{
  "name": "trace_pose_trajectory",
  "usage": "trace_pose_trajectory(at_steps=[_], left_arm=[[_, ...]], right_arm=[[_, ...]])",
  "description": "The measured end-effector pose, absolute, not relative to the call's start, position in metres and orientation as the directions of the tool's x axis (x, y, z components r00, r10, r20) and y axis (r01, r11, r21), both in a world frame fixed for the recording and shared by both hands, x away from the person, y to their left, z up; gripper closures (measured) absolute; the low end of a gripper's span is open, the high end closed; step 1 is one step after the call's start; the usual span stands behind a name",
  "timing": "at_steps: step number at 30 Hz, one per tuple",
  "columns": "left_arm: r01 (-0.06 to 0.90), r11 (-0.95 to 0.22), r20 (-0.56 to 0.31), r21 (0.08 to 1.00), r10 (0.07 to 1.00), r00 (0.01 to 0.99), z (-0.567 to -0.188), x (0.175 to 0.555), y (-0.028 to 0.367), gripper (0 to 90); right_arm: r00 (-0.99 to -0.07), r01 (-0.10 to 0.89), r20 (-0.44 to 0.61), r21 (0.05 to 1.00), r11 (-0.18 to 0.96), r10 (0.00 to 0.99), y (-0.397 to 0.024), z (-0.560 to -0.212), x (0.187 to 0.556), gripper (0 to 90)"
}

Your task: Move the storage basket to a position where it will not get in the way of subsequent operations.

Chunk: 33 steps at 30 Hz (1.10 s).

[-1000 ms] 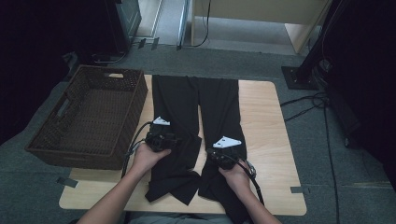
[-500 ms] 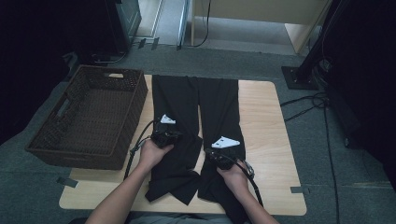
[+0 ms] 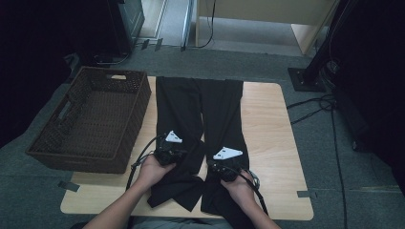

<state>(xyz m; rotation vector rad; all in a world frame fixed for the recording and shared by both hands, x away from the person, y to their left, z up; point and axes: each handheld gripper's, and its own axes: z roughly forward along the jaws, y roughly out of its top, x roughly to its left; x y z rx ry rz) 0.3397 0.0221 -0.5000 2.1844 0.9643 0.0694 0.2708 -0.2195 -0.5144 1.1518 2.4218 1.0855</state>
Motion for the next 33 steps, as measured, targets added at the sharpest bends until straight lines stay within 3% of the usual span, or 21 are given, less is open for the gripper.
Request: trace_pose_trajectory(at_steps=[5, 10, 16, 21, 24, 27, 33], left_arm=[[0.689, -0.338, -0.307, 0.641, 0.71, 0.634, -0.494, 0.361, 0.029, 62.9], [0.692, -0.324, -0.261, 0.645, 0.757, 0.598, -0.487, 0.386, 0.018, 46.4], [0.679, -0.342, -0.146, 0.65, 0.821, 0.553, -0.497, 0.413, 0.008, 38.2], [0.659, -0.355, -0.097, 0.663, 0.832, 0.546, -0.507, 0.41, 0.005, 36.0], [0.612, -0.399, -0.021, 0.683, 0.826, 0.563, -0.51, 0.404, 0.003, 40.1], [0.601, -0.391, -0.025, 0.697, 0.824, 0.566, -0.511, 0.402, 0.006, 48.5], [0.591, -0.409, -0.059, 0.696, 0.787, 0.614, -0.51, 0.397, 0.004, 84.8]], right_arm=[[-0.656, 0.568, 0.103, 0.719, 0.4, 0.748, -0.22, -0.515, 0.272, 89.0], [-0.652, 0.573, 0.111, 0.72, 0.392, 0.75, -0.221, -0.515, 0.272, 89.0], [-0.652, 0.57, 0.112, 0.725, 0.387, 0.75, -0.221, -0.516, 0.272, 88.9], [-0.651, 0.569, 0.116, 0.729, 0.382, 0.75, -0.221, -0.517, 0.272, 88.6], [-0.65, 0.567, 0.116, 0.732, 0.378, 0.751, -0.22, -0.517, 0.272, 88.2], [-0.65, 0.561, 0.11, 0.737, 0.378, 0.752, -0.219, -0.518, 0.271, 87.8], [-0.648, 0.561, 0.113, 0.74, 0.372, 0.753, -0.219, -0.518, 0.271, 87.6]])
